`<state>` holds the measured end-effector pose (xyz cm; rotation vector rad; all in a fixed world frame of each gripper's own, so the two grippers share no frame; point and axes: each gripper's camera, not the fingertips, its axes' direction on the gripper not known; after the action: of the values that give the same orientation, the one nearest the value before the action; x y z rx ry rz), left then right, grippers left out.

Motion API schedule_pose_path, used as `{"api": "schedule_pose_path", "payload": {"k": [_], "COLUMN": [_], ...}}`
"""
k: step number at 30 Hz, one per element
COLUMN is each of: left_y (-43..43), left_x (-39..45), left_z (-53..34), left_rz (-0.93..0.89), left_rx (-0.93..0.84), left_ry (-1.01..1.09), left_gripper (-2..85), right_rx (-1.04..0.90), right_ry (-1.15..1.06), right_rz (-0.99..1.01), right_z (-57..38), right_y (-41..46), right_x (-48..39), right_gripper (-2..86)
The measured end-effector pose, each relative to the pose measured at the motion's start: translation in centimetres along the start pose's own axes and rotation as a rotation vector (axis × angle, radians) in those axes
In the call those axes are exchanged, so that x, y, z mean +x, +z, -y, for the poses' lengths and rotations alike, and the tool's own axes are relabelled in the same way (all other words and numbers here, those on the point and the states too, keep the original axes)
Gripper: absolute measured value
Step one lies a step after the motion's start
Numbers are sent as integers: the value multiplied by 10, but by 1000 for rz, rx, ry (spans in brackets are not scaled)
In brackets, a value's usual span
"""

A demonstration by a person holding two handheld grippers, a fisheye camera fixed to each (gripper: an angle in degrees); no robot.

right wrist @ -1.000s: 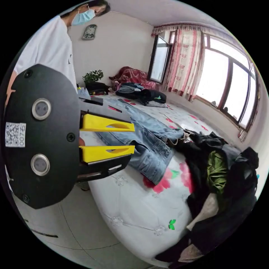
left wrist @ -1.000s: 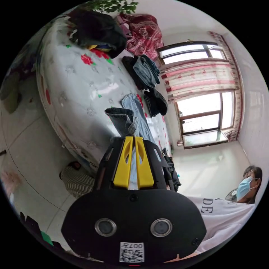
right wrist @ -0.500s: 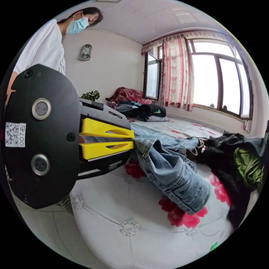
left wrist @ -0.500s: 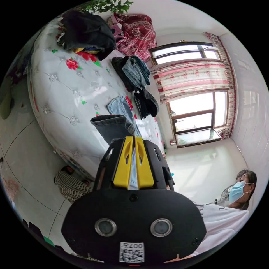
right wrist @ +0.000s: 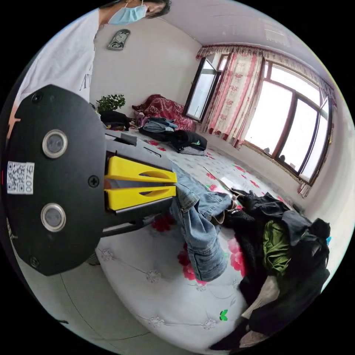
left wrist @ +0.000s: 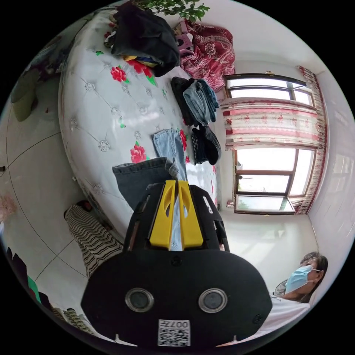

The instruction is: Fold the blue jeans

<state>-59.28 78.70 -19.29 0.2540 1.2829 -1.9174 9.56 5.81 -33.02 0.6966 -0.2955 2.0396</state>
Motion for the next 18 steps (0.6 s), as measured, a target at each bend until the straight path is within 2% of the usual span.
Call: {"api": "schedule_pose_path", "payload": {"k": [3, 5, 8, 10, 12, 15, 18], "left_y": [49, 121, 254, 337, 410, 445, 487], "left_x": [11, 31, 73, 72, 54, 24, -54], "left_z": [34, 86, 170, 207, 229, 227, 202], "left_rz": [8, -2, 109, 207, 319, 296, 341], "left_rx": [23, 76, 101, 50, 8, 12, -88], "left_ry": [-2, 16, 175, 196, 195, 263, 383], "left_gripper": [-6, 4, 75, 107, 115, 118, 118], "right_rx": [-26, -73, -232, -361, -430, -402, -324], "right_ry": [-136, -222, -307, -316, -305, -302, -318], "right_rz": [-67, -67, -176, -327, -400, -359, -373], "right_z": [37, 72, 142, 178, 185, 174, 144], "right_y": [46, 92, 215, 325, 383, 415, 405], "right_x": [-52, -85, -128, -130, -117, -96, -63], "right_gripper": [5, 11, 29, 43, 52, 63, 77]}}
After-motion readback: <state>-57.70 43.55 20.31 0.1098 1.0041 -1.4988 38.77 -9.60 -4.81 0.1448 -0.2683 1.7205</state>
